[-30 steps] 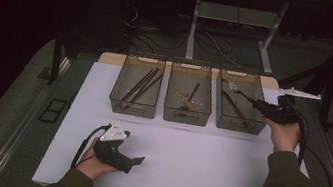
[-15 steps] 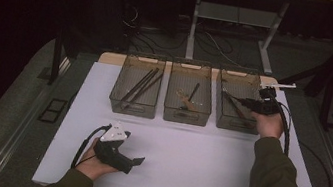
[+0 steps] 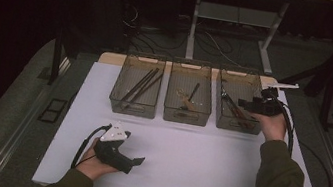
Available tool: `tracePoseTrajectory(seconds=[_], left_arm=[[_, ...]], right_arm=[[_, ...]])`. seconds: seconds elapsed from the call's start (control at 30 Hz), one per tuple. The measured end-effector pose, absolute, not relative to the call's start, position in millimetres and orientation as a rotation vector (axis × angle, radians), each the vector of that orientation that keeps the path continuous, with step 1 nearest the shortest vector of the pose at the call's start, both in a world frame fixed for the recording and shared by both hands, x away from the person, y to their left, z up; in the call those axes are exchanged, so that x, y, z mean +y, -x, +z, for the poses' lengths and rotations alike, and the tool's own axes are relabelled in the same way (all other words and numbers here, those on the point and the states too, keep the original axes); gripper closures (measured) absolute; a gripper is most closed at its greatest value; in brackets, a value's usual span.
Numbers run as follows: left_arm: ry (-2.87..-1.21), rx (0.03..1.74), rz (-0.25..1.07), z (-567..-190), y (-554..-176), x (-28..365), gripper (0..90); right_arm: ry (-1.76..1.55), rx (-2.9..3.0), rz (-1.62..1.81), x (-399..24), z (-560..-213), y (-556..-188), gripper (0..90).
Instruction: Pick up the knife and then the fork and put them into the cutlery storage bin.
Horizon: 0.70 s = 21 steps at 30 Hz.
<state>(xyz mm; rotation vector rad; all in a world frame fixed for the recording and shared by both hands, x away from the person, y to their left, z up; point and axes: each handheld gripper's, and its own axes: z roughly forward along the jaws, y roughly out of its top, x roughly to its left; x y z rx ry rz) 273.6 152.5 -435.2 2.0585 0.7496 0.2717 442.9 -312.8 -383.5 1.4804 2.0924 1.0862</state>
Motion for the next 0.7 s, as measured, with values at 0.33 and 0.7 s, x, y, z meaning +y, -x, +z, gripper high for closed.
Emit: tracePoseTrajectory(seconds=[0.33,0.7], left_arm=[[-2.05,0.756,0.263,-435,-274,152,0.0],[-2.043,0.758,0.254,-435,-275,153,0.0]], right_arm=[[-1.402,2.097,1.158,-302,-379,-422,18.3],[-1.313,2.069,1.271,-301,-378,-388,17.0]])
